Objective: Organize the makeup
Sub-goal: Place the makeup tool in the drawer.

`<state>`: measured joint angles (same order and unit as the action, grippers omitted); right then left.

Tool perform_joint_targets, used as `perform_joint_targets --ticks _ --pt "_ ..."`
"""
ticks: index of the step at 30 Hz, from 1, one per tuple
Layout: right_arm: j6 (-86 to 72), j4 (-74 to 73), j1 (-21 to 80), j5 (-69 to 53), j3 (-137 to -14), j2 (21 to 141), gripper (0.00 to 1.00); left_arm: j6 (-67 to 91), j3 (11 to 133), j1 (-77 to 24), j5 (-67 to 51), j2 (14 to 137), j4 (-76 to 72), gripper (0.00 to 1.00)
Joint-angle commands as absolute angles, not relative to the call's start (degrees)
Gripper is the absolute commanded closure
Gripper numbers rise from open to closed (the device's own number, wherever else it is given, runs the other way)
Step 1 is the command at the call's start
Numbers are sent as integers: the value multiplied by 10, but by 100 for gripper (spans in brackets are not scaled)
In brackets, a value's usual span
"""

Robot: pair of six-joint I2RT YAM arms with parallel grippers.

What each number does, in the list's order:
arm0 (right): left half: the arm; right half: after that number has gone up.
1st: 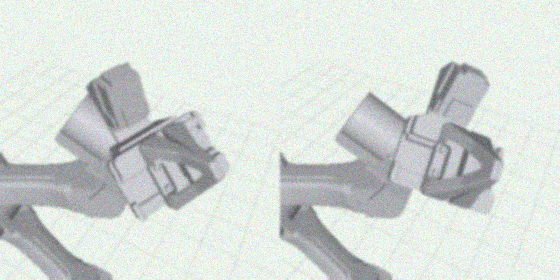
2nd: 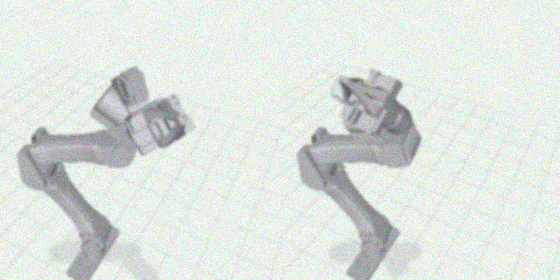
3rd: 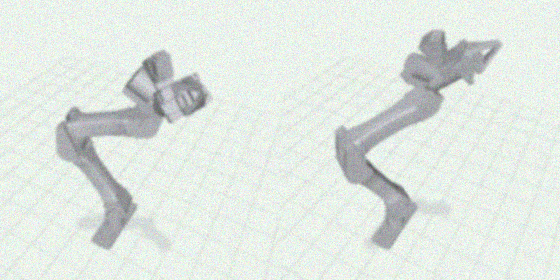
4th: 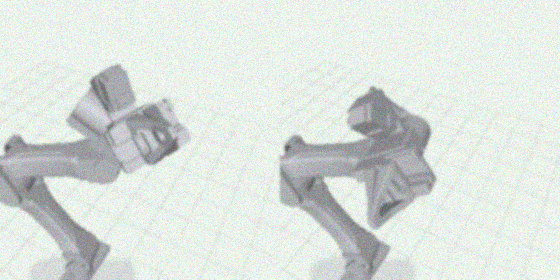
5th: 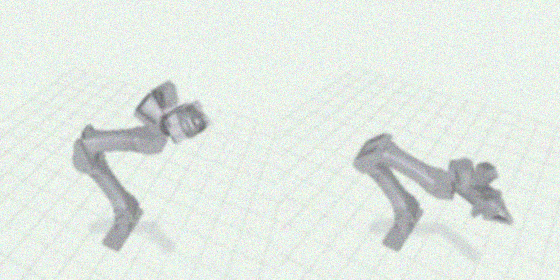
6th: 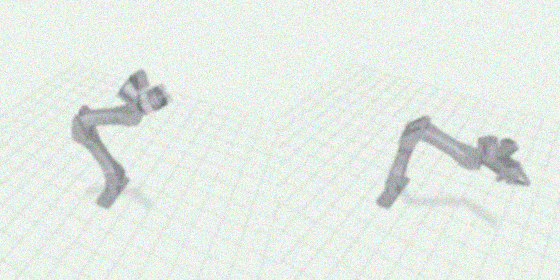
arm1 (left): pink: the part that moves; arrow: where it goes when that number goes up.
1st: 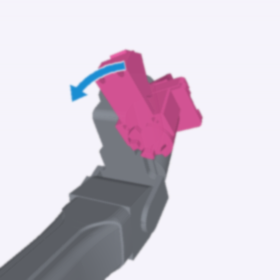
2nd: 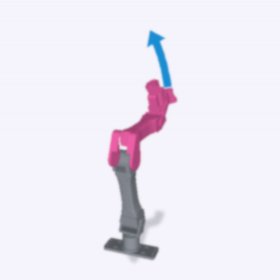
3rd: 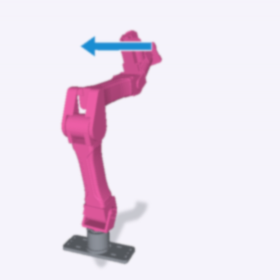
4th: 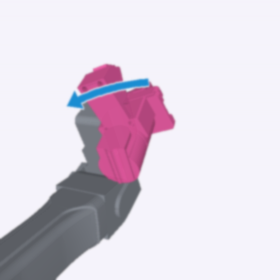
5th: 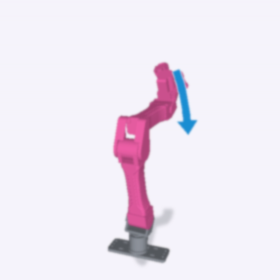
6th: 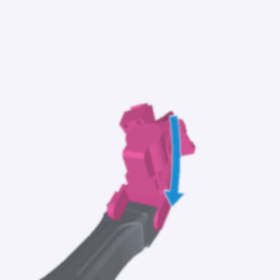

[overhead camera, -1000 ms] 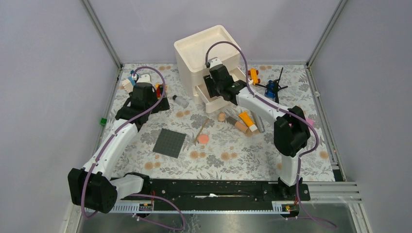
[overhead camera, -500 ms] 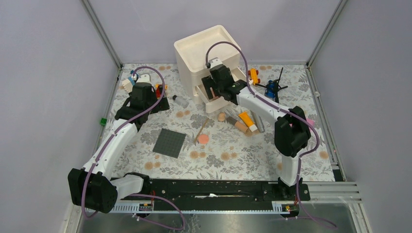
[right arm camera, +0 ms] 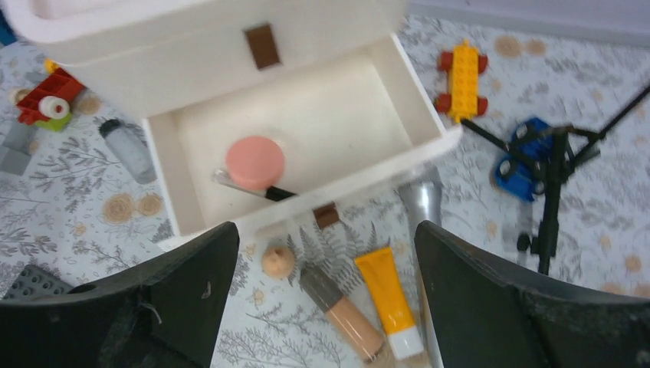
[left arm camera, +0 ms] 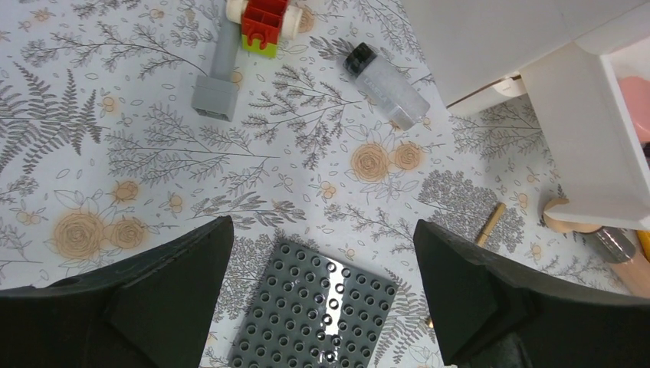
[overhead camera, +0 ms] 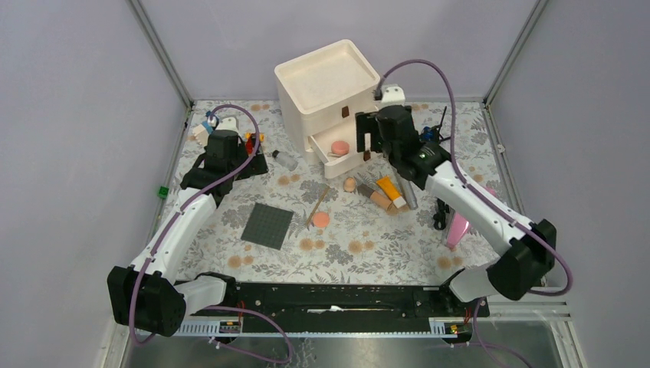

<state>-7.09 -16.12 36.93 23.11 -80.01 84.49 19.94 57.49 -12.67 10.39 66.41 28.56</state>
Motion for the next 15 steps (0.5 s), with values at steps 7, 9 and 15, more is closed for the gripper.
perform_joint_targets --ticks 7,9,15 --pt "-236 -165 294 257 -594 695 7 195 558 -122 27 643 228 1" --pt "-244 -172 285 254 -569 673 6 196 557 -122 27 645 224 1" --pt "-264 -206 272 248 -519 653 5 199 557 -121 23 650 223 1"
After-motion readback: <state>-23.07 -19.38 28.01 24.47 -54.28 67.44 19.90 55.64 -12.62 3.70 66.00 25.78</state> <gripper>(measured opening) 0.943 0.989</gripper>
